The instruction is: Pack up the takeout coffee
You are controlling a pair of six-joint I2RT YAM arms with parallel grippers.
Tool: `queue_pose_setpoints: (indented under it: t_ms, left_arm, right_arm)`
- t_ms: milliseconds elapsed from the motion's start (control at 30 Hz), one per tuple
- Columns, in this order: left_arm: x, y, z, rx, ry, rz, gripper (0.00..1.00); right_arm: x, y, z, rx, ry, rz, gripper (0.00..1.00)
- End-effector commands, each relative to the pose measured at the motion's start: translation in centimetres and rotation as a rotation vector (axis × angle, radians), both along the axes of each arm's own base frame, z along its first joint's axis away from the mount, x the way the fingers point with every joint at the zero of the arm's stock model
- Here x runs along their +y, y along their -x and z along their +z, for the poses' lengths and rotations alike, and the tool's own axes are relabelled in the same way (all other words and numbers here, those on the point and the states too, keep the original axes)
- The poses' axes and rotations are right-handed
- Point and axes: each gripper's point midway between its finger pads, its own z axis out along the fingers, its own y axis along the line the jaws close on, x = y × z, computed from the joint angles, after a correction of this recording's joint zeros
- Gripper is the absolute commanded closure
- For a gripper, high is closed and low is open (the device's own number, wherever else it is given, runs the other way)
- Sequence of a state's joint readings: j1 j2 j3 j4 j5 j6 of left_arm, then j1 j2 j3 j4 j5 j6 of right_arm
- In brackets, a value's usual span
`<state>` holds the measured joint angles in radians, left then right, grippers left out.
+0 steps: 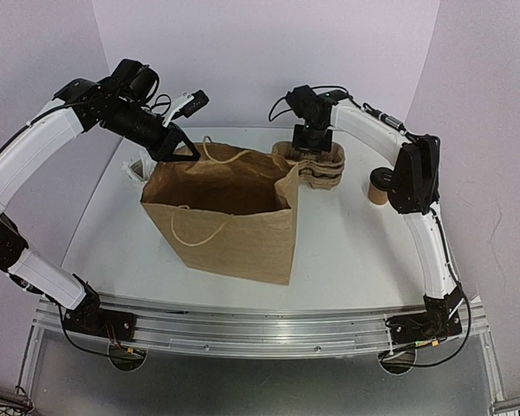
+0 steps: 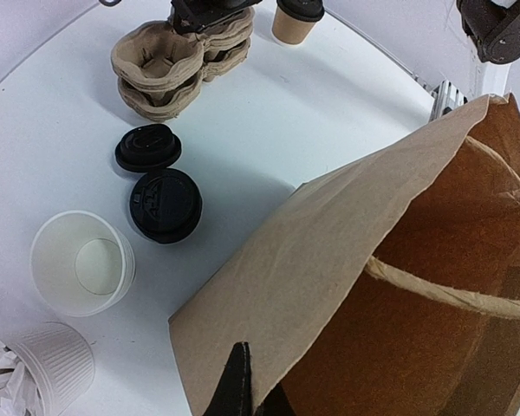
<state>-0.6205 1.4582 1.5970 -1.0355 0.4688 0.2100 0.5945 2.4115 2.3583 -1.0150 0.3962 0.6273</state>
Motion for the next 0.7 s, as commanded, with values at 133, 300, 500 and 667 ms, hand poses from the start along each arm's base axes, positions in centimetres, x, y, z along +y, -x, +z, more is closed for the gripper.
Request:
queue_pose_setpoints:
  t_ms: [133,300,500,667]
  left_arm:
    - [-0.58,-0.49,1.78,-0.048,0.052,-0.017,1.00]
    - [-0.53,-0.45,1.81,-0.050,0.053,-0.019,1.00]
    - [-0.53,-0.39,1.73,-0.047,0.055,-0.020,1.00]
    - [-0.47,-0.34,1.68,-0.045,0.054,-0.020,1.00]
  right_arm:
    - [-0.39,0.09,-0.08,0.005,0.008,-0.003,0.85]
    - [-0.38,0.11,-0.27,0.008,0.011,-0.001,0.85]
    - [-0.34,0.15,-0.55,0.014,0.013,0.002,0.83]
    - [-0.42,0.16,-0.60,0.014,0.015,-0.001,0.93]
